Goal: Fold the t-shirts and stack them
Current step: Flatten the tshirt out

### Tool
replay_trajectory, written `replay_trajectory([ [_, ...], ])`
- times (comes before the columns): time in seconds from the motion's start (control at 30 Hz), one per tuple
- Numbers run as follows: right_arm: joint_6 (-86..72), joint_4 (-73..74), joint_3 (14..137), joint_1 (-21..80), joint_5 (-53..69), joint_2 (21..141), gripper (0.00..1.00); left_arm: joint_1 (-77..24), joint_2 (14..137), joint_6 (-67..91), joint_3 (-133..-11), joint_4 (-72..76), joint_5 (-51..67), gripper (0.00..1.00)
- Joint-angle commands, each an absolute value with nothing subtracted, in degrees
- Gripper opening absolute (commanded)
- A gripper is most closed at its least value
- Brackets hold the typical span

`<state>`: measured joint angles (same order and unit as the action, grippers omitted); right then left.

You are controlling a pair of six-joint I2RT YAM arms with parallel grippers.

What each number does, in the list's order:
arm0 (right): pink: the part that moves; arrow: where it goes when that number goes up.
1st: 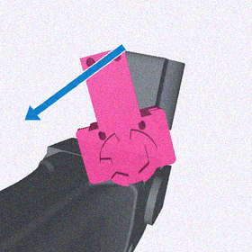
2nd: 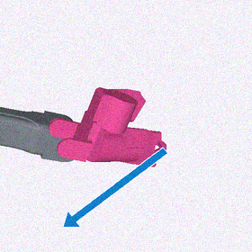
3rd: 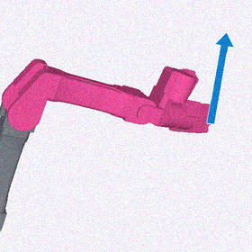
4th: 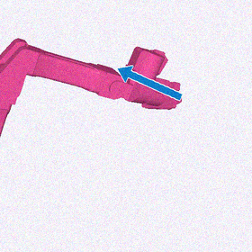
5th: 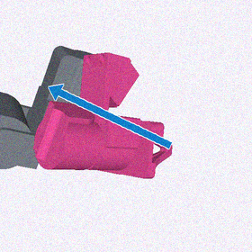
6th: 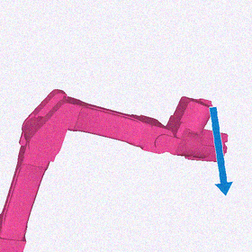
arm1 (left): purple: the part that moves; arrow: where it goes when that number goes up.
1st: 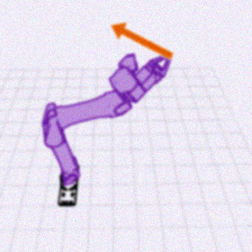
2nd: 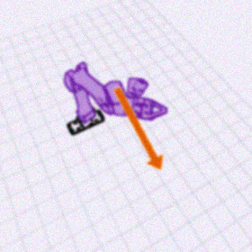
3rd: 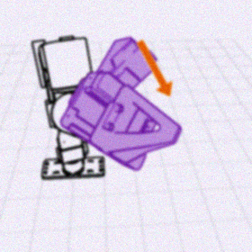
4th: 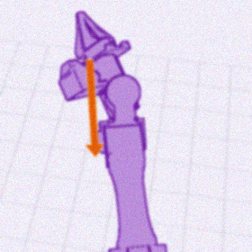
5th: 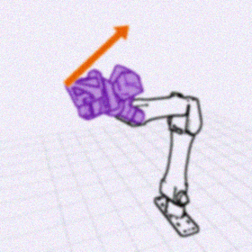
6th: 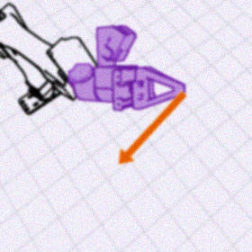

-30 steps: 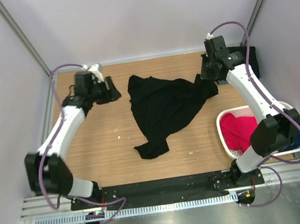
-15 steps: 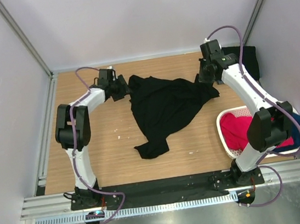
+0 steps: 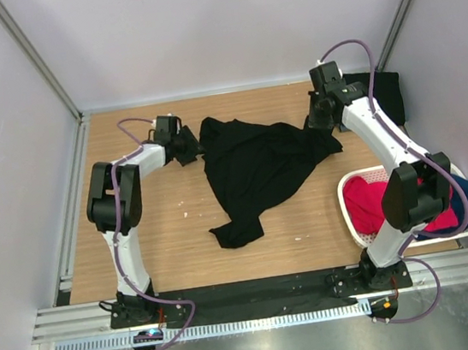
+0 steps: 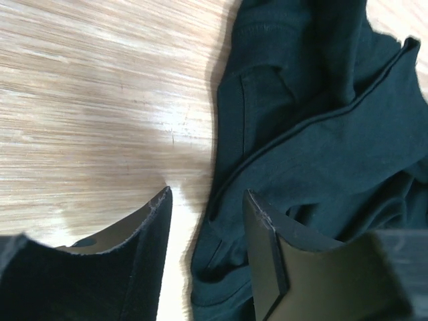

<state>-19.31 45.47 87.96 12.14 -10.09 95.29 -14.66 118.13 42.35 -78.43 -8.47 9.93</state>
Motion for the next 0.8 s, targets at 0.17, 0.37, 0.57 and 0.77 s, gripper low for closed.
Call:
replay_trajectory([
  [0.17,-17.84,44.56,91.05,12.13,-11.25,96.5,0.01,-14.94,117.25,46.32,-77.08,-4.31,10.63,0.43],
  [0.37,-17.58,44.56,91.23,12.04,-11.78,96.77,0.01,-16.0,117.25,46.76,-76.2,-4.22,9.85,0.4],
  [0.57,-17.23,44.82,91.49,12.04,-12.13,96.86,0.01,-16.0,118.3,47.2,-76.82,-3.96,9.41,0.17],
  [0.77,-16.35,45.26,92.81,11.87,-13.01,96.94,0.01,-15.91,116.72,42.55,-79.45,-3.87,5.72,0.0],
])
